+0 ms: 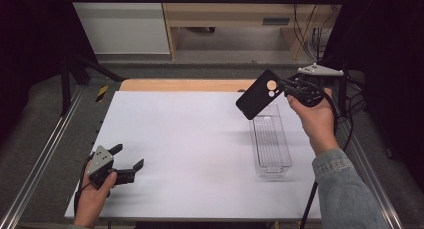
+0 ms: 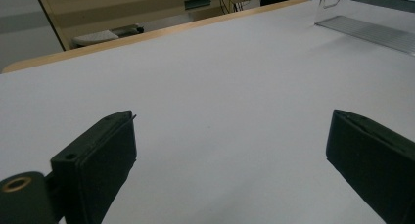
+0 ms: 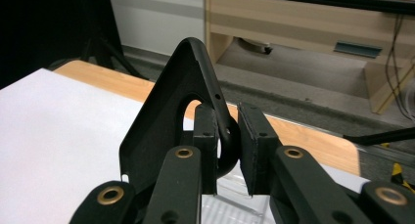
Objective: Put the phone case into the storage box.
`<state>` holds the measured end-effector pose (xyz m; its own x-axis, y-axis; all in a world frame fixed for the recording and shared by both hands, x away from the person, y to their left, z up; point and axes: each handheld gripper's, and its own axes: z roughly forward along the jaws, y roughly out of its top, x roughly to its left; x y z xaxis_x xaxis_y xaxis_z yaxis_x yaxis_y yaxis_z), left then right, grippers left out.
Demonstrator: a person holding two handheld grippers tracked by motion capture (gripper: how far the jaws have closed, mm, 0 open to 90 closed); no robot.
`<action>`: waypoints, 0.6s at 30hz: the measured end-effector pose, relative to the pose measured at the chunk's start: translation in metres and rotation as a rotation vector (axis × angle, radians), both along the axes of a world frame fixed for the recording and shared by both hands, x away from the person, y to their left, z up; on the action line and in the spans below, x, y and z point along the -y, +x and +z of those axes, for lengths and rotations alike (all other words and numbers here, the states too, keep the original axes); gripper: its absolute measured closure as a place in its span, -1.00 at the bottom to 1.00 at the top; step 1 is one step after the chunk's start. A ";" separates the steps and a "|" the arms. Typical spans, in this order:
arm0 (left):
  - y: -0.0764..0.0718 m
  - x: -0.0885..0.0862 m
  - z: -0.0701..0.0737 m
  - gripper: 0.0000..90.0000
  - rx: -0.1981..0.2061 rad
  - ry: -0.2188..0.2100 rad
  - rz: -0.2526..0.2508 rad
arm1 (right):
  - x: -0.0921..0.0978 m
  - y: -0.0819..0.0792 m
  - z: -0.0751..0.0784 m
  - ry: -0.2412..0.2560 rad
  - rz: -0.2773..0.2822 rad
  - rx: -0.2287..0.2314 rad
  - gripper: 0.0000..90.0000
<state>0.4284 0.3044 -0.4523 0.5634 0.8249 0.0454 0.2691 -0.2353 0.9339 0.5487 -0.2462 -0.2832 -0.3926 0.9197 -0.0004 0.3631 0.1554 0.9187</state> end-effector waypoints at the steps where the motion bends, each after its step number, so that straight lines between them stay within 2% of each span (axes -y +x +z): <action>1: 0.000 0.000 0.000 -0.90 -0.001 0.003 -0.003 | 0.003 0.000 0.001 0.009 -0.005 0.005 0.76; 4: 0.000 0.001 -0.001 -0.90 -0.004 0.008 -0.007 | 0.013 -0.001 0.002 0.043 -0.020 0.019 0.76; 7: 0.000 0.001 -0.001 -0.90 -0.003 0.018 -0.010 | 0.022 -0.002 0.002 0.032 -0.045 0.024 0.76; 18: 0.001 -0.001 -0.001 -0.90 -0.003 0.012 -0.011 | 0.052 0.001 -0.008 0.015 -0.138 0.011 0.76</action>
<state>0.4296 0.3049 -0.4534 0.5725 0.8181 0.0533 0.2696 -0.2493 0.9301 0.5495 -0.2987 -0.2914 -0.2620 0.9650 0.0103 0.3696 0.0904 0.9248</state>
